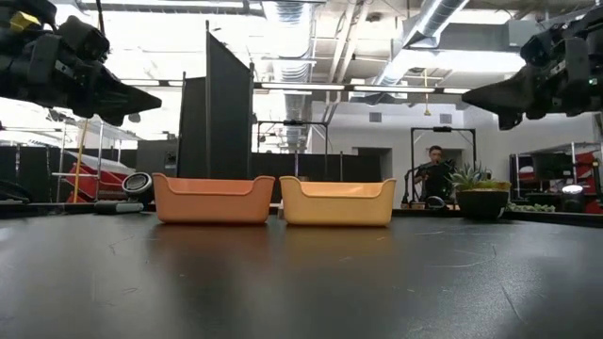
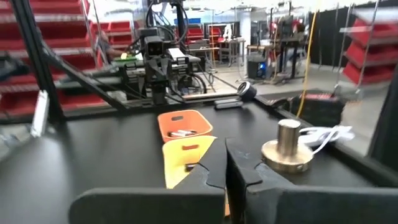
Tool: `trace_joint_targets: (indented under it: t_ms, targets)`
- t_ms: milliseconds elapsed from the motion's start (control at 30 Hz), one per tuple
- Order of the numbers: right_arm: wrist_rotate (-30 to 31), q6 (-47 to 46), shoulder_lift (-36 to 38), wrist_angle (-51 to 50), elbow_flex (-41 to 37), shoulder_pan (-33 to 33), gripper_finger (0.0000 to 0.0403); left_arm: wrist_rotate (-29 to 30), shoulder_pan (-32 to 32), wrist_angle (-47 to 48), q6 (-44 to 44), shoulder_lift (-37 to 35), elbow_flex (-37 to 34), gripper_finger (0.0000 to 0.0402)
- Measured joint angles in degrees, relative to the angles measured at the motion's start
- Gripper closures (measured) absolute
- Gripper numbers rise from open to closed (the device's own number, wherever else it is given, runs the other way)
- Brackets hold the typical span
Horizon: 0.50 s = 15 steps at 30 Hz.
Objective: Sort batteries
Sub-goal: Return to Home Position
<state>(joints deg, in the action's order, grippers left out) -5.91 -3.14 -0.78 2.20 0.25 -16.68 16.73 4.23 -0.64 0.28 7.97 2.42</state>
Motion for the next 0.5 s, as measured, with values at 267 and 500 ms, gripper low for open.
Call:
trace_joint_targets:
  t_ms: [267,500]
  targets:
    - [0.0,-8.8,0.0,0.0,0.0,0.3,0.0369,0.0,0.0,0.0,-0.1,0.0,0.0,0.0401]
    - [-0.1,-8.9,0.0,0.0,0.0,0.2,0.0367,0.0,0.0,-0.1,-0.1,0.0,0.0,0.0401]
